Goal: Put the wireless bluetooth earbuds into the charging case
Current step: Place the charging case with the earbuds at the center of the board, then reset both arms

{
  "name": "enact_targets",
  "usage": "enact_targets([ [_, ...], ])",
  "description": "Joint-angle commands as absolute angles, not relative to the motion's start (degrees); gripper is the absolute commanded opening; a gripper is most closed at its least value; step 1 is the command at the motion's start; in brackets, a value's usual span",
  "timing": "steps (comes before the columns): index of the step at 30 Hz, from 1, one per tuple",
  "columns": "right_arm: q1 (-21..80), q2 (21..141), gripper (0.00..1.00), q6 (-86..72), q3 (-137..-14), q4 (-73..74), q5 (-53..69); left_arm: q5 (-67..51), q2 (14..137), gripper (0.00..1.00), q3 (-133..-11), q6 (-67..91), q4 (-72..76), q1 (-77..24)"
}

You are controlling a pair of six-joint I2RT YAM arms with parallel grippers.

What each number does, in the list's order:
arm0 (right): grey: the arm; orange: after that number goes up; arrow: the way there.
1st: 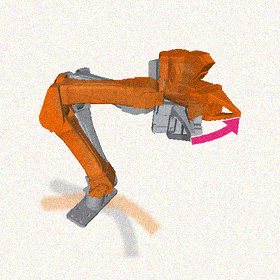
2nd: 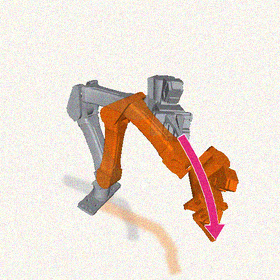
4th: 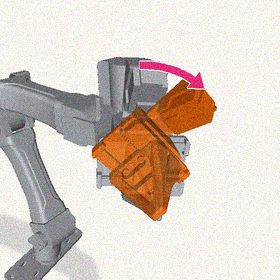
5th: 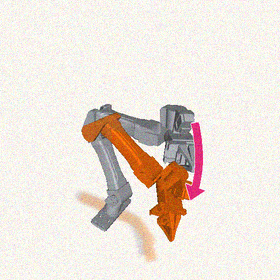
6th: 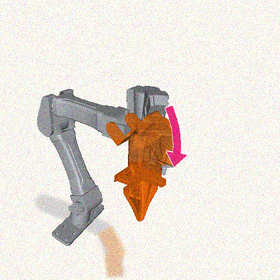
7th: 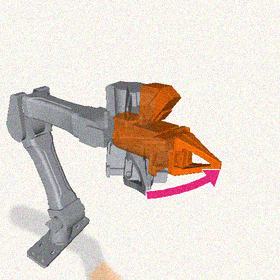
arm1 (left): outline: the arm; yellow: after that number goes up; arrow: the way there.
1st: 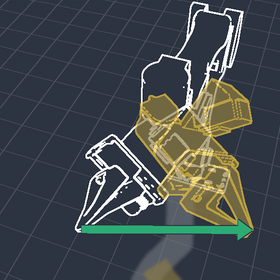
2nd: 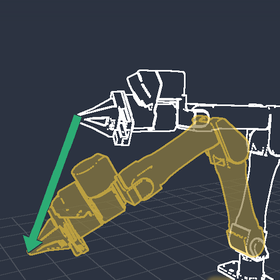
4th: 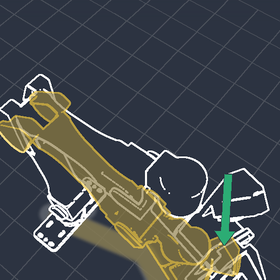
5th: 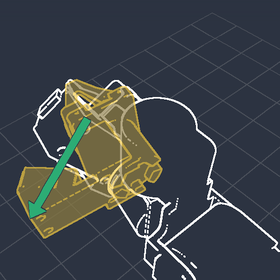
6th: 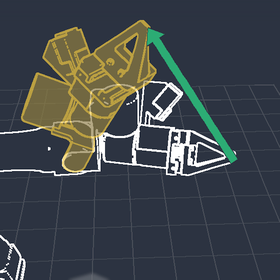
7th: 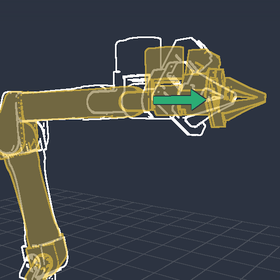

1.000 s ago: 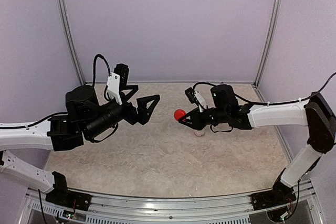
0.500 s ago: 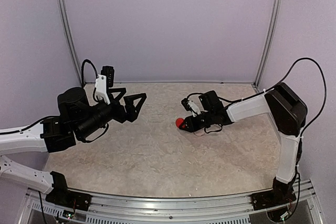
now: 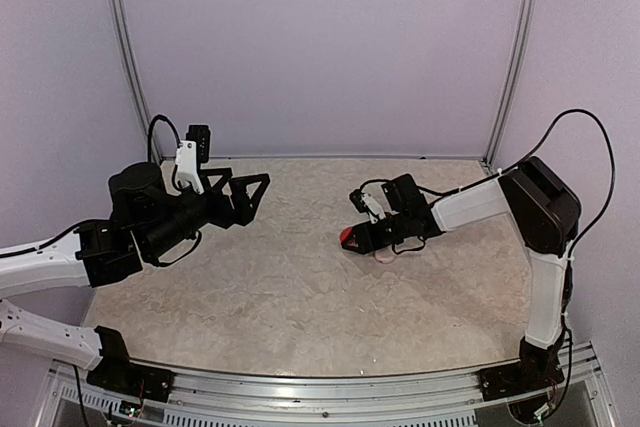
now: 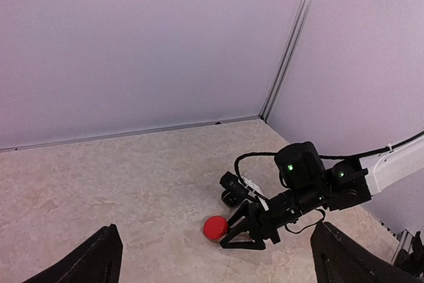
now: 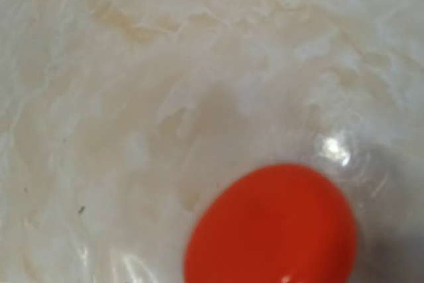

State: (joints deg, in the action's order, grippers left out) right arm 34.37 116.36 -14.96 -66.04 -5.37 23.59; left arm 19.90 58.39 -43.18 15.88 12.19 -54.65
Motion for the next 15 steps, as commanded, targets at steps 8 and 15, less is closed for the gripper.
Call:
enact_targets([
  [8,33.9,103.8,0.74,-11.6,-66.3,-0.4,21.4,16.8,61.4,0.99,-48.1,20.2,5.1,-49.8],
  [15,33.6,89.9,1.0,-9.8,-62.7,-1.6,18.0,13.4,67.9,0.99,-55.4,24.0,-5.3,-44.7],
])
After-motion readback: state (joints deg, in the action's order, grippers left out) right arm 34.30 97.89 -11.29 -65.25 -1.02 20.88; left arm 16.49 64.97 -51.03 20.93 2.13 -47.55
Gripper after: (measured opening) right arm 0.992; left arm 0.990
